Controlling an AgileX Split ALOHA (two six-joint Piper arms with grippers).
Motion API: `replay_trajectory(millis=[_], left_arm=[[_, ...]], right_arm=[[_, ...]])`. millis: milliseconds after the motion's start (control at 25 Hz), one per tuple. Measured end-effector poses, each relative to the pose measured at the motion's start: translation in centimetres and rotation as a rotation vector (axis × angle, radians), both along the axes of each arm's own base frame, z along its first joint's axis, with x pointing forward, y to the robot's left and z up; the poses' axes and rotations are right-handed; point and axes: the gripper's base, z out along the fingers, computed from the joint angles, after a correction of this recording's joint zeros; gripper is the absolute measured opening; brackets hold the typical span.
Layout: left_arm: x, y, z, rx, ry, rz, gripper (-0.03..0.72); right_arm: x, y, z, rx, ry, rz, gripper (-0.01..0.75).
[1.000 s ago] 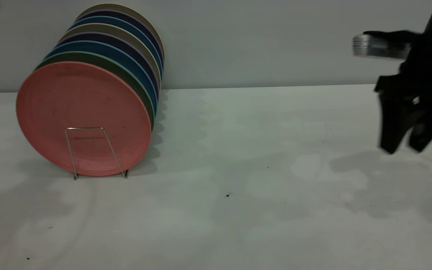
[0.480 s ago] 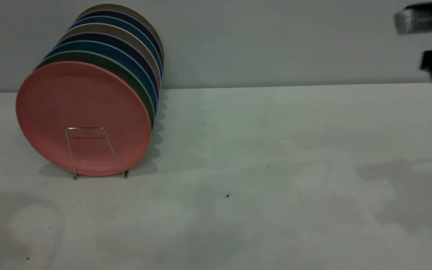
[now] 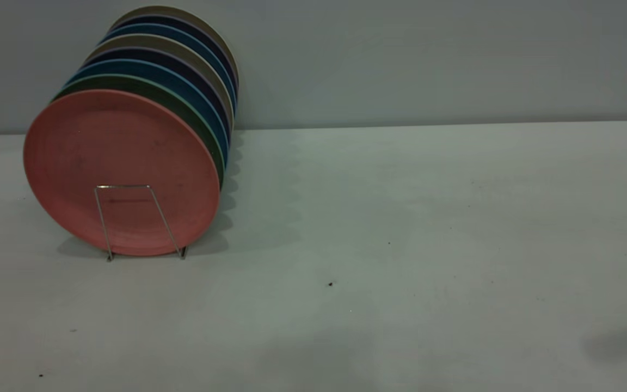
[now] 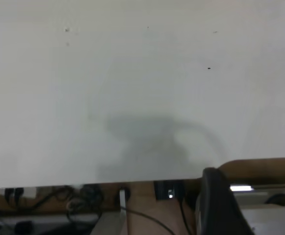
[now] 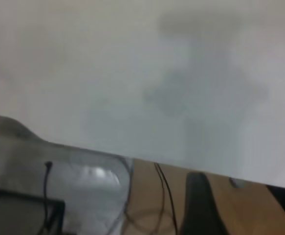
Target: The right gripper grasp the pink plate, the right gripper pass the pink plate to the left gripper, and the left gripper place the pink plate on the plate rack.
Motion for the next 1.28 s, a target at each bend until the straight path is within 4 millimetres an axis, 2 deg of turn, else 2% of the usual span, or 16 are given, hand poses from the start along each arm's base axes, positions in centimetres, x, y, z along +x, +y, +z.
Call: replay_trajectory(millis=[160,360,520,640,760,920,1040,1280], left_arm=[[-3.0,0.2,-0.1,-0.009,-0.071,0.004,0.405],[-5.7,0.5,-1.7,-0.016,-0.134,0.004,0.405],[-7.7,0.6,-3.4,-0.023,-0.189,0.002,0.405],[-8.9,0.7,-4.7,-0.025,-0.230,-0.001,0.405],[-10.1,0.8,-4.9,-0.022,-0.302,-0.014,0.405],[-11.4,0.9,-5.0,0.004,-0.393,-0.057,0.405],[-12.0,1.0,-5.1,0.017,-0.438,-0.076,0.404],[-11.7,0.4,-5.9,-0.029,-0.432,-0.114,0.404]], right_arm=[[-4.9,0.0,1.8,0.051,-0.130,0.027,0.523],[-10.5,-0.5,1.7,0.049,-0.264,0.079,0.523],[-14.3,-0.9,-0.1,0.029,-0.346,0.098,0.523],[-16.2,-1.3,-2.3,0.008,-0.368,0.096,0.523],[-17.3,-1.4,-4.3,0.008,-0.383,0.095,0.523],[-17.8,-1.4,-4.5,0.018,-0.501,0.087,0.523],[-17.7,-1.4,-4.6,0.022,-0.514,0.078,0.523],[-17.7,-1.4,-4.6,0.026,-0.519,0.072,0.523]])
